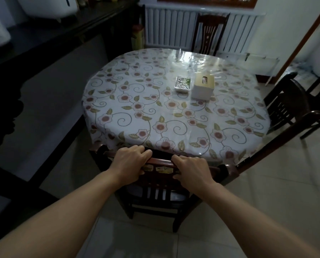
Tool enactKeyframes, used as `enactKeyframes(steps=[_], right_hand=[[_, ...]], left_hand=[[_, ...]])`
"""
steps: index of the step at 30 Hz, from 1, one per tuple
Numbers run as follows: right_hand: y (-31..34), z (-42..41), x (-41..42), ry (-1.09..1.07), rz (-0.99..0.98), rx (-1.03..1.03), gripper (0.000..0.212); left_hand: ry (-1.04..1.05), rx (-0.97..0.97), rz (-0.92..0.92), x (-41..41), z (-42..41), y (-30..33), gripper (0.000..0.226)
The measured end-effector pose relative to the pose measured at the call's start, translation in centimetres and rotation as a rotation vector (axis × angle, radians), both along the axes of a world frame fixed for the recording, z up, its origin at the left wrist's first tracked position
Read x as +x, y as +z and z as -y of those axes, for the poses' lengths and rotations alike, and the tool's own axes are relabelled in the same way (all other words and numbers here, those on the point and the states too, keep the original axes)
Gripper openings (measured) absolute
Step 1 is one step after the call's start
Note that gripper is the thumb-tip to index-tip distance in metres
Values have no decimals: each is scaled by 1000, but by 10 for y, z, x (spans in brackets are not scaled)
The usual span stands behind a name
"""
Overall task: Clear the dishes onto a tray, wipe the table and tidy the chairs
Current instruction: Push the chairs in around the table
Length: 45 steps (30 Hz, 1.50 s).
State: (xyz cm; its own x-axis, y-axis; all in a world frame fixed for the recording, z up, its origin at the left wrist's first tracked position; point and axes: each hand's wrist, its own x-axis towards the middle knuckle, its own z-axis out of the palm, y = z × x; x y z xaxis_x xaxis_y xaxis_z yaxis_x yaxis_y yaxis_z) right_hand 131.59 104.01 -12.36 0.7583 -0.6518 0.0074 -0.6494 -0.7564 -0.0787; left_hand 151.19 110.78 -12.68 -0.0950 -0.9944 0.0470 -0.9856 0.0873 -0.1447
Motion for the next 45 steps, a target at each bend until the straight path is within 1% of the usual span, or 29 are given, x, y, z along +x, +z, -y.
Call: enactKeyframes(steps=[3, 10, 12, 14, 16, 17, 19, 21, 24, 25, 27, 32, 34, 37, 43, 45], right_hand=[[0, -4, 4, 19, -19, -7, 35], [-8, -26, 2, 52, -42, 5, 35], [-12, -35, -1, 82, -61, 42, 38], [-14, -37, -7, 68, -64, 86, 46], [-17, -39, -14, 32, -109, 96, 54], [-21, -41, -17, 22, -146, 97, 54], [-28, -47, -22, 9, -203, 112, 44], [-33, -52, -27, -19, -219, 123, 35], [-34, -50, -30, -61, -220, 121, 31], [-33, -49, -31, -70, -211, 123, 30], [-34, -48, -30, -82, -196, 141, 28], [-34, -45, -27, -114, -185, 195, 27], [-34, -46, -26, -118, -188, 186, 27], [-30, -46, -23, -115, -188, 153, 30], [-20, -22, -8, -169, -140, 28, 31], [-25, -19, -3, -159, -146, 17, 31]], left_hand=[[4, 8, -11, 4, -6, -4, 66], [15, 71, -24, 1, -30, -16, 62], [24, 71, -29, -3, -44, -20, 62], [5, 78, -27, -3, -52, -26, 61], [2, 62, -4, -4, -59, -32, 61], [5, 44, -5, -4, -62, -35, 60], [12, 33, -10, -5, -68, -40, 59], [17, 36, 4, -5, -72, -47, 58], [-7, 42, 6, -5, -69, -43, 54], [14, 64, -1, -4, -65, -40, 50], [41, 203, 7, -2, -59, -33, 48], [19, 267, -71, 19, -57, -34, 43], [15, 241, -76, 27, -60, -37, 36], [-57, 131, -94, 34, -61, -45, 32], [-58, -51, -109, 50, -32, -40, 39], [-71, -59, -103, 56, -27, -43, 45]])
